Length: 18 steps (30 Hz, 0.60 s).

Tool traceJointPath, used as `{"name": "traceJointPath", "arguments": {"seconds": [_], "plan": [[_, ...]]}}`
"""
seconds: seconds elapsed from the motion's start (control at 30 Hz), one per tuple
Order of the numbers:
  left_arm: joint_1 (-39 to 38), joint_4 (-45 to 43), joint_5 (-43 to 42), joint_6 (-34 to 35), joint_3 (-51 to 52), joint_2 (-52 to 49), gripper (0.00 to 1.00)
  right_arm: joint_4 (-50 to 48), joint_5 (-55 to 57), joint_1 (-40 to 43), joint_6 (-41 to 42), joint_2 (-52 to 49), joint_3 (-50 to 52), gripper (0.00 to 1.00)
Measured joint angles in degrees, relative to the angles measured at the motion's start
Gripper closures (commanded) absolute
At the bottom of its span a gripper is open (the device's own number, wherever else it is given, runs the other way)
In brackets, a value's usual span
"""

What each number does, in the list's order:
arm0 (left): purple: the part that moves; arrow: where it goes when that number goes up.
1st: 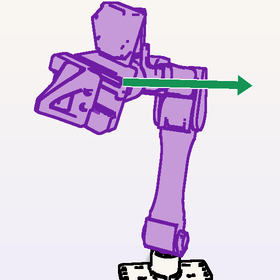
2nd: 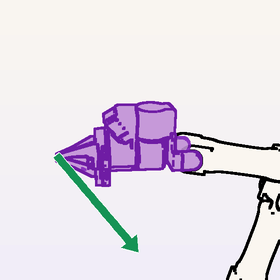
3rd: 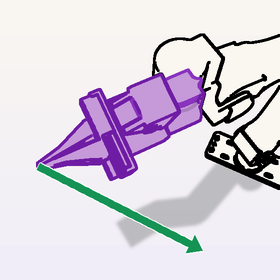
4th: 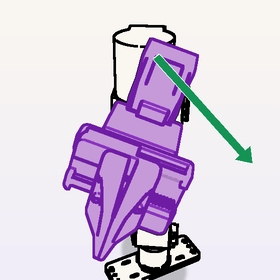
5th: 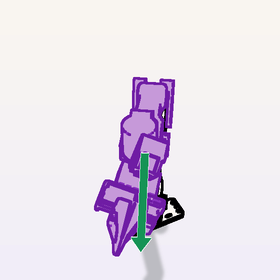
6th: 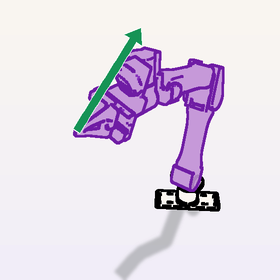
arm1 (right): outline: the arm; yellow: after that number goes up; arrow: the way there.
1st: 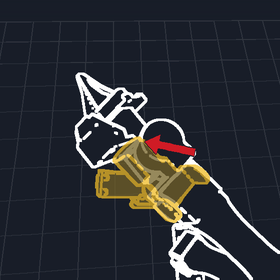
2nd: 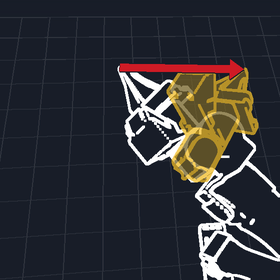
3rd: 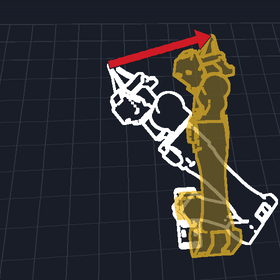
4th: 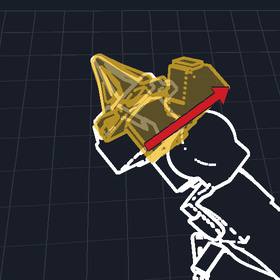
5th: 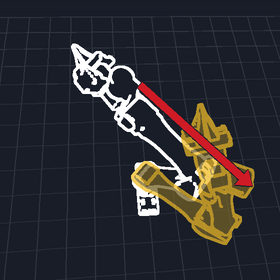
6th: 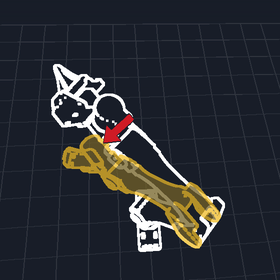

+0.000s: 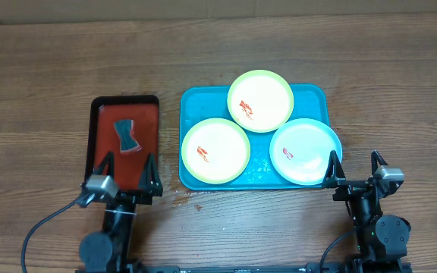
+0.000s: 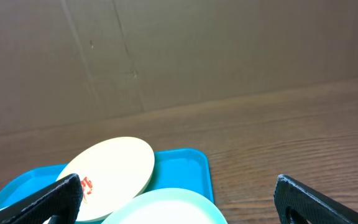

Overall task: Clean dirty plates on tray and stack at the side
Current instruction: 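Move the left gripper down over the sponge on the red tray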

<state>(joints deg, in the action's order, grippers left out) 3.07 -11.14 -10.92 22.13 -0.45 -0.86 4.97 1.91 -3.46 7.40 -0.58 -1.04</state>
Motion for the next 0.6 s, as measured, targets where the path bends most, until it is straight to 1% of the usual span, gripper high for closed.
{"name": "traceJointPath", "arguments": {"seconds": [0.07, 0.13, 0.17, 0.23, 0.33, 0.4, 0.47, 0.53, 0.57, 0.6], "plan": [[0.0, -8.8, -2.2, 1.9, 0.0, 0.0, 0.01, -0.1, 0.0, 0.0, 0.0, 0.0, 0.0, 0.00], [0.0, -14.5, -3.5, 2.1, -0.1, 0.2, 0.01, 0.0, 0.0, 0.0, 0.0, 0.0, 0.0, 0.00], [0.0, -15.9, -4.0, 1.9, -0.2, 0.2, 0.01, 0.0, 0.0, 0.0, 0.0, 0.0, 0.0, 0.00], [0.0, -15.2, -4.6, 1.4, -0.9, 0.2, 0.00, 0.0, 0.0, 0.0, 0.0, 0.0, 0.0, 0.00], [0.0, -8.9, -5.3, 0.7, -4.0, -0.5, 0.00, 0.0, 0.0, 0.0, 0.0, 0.0, 0.0, 0.00], [0.0, -2.0, -5.6, -0.3, -8.2, -2.7, 0.00, 0.0, 0.0, 0.0, 0.0, 0.0, 0.0, 0.00], [0.0, 6.0, -5.6, -1.8, -13.2, -6.5, 0.00, 0.0, 0.0, 0.0, 0.1, 0.0, 0.0, 0.00], [0.0, 16.1, -5.0, -4.0, -20.1, -12.7, 0.00, 0.0, 0.0, 0.0, 0.0, 0.0, 0.0, 0.00], [0.0, 20.0, -4.9, -5.1, -23.6, -16.7, 0.00, -0.1, 0.0, 0.0, 0.0, 0.0, 0.0, 0.00], [0.0, 21.9, -4.9, -5.9, -25.9, -19.7, 0.00, 0.0, 0.0, 0.0, 0.0, 0.0, 0.0, 0.00]]}}
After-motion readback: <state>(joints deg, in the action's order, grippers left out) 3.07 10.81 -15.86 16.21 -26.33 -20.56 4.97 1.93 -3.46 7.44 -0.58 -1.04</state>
